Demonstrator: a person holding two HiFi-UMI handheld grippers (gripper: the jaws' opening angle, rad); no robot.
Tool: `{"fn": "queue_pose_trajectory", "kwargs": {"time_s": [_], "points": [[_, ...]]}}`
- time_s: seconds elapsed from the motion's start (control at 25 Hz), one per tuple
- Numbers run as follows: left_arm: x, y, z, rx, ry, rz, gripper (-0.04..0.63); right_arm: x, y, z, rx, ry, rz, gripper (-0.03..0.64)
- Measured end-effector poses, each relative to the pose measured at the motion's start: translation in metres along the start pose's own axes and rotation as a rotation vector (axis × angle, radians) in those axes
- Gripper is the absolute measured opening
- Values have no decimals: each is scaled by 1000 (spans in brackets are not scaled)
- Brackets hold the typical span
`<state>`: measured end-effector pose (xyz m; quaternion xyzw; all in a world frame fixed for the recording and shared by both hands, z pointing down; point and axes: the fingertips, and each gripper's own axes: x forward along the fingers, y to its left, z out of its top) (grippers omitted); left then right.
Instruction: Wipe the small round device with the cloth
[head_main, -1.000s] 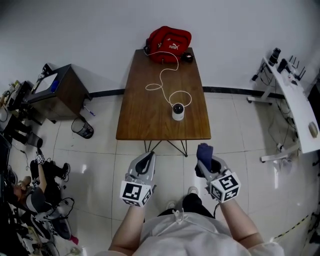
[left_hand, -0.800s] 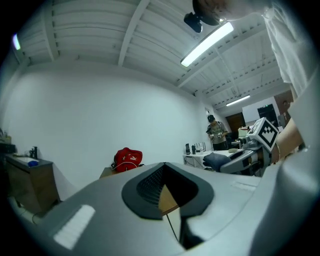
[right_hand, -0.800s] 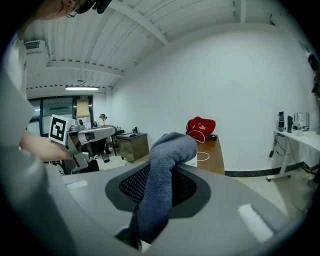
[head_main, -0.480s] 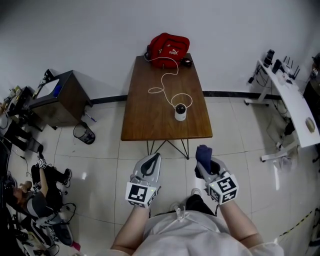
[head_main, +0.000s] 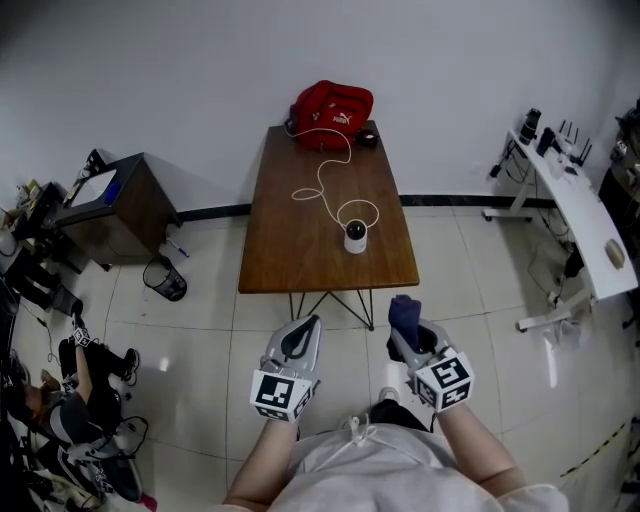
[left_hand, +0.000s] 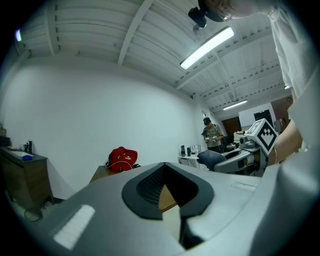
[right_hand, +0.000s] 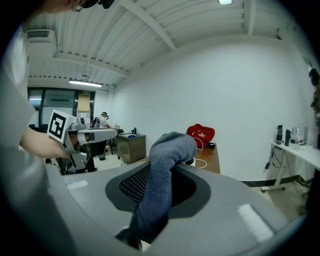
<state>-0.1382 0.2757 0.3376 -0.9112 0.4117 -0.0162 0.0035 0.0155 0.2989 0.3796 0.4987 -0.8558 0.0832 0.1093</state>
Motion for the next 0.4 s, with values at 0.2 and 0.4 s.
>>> {"fn": "queue_pose_trajectory", "kwargs": {"time_s": [0.2,0.4], "points": [[0,-3,-4,-25,4,0,6,-2,-3,0,-4,0,-5,104],[-3,0,-1,-31,-14,20,6,-1,-3,-3,0,8,1,104]]}}
